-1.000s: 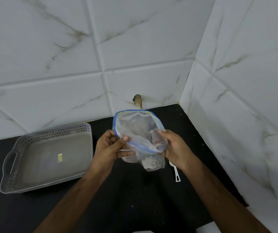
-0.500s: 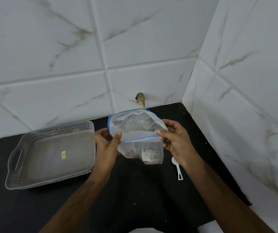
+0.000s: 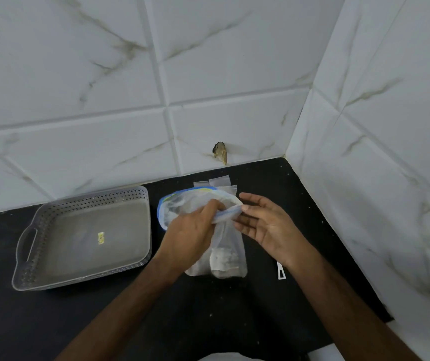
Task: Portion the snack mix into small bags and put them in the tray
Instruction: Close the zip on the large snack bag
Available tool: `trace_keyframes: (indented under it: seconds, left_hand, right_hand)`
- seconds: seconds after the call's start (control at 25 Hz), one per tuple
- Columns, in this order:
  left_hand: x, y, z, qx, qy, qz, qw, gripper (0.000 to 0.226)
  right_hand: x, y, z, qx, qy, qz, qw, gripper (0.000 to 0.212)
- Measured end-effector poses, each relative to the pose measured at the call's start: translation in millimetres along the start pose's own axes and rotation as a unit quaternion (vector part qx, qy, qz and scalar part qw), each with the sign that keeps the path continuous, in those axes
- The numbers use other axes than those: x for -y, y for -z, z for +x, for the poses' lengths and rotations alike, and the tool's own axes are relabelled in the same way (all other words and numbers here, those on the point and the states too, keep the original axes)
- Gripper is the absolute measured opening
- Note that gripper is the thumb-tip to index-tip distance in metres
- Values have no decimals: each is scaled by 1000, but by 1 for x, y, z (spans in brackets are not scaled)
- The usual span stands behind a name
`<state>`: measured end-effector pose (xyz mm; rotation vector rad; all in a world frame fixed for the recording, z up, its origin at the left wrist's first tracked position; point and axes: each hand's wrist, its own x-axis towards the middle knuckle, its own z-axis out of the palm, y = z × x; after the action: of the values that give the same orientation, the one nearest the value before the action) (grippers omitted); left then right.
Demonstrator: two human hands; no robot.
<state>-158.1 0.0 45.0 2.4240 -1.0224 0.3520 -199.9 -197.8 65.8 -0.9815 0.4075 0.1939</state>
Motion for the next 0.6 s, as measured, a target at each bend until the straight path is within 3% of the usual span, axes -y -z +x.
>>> trace_keyframes:
  seconds: [0.12, 0.2, 0.28, 0.36, 0.44, 0.52, 0.6]
  left_hand:
    - [8, 1, 0, 3, -38, 112, 993, 17]
    - [4, 4, 3, 50, -14, 66, 996, 23]
    - [-1, 8, 5, 86, 28, -16, 996, 34]
    - [-3, 14, 2, 18, 9, -29, 999, 36]
    - [1, 18, 1, -42, -38, 2, 998, 39]
    - [10, 21, 0, -15, -89, 41, 995, 50]
    - [15, 22, 0, 24, -117, 70, 990, 78]
  right_hand:
    - [-4, 7, -1, 42, 56, -159, 985, 49]
    - [-7, 5, 1, 31, 139, -296, 945, 49]
    - [-7, 2, 2, 20, 211, -391, 896, 44]
    - [-7, 3, 5, 8, 272, -468, 841, 37]
    - [-3, 3, 7, 7, 302, -503, 810, 31]
    - [2, 2, 8, 26, 316, -540, 779, 22]
    - [11, 3, 10, 52, 332, -592, 732, 11]
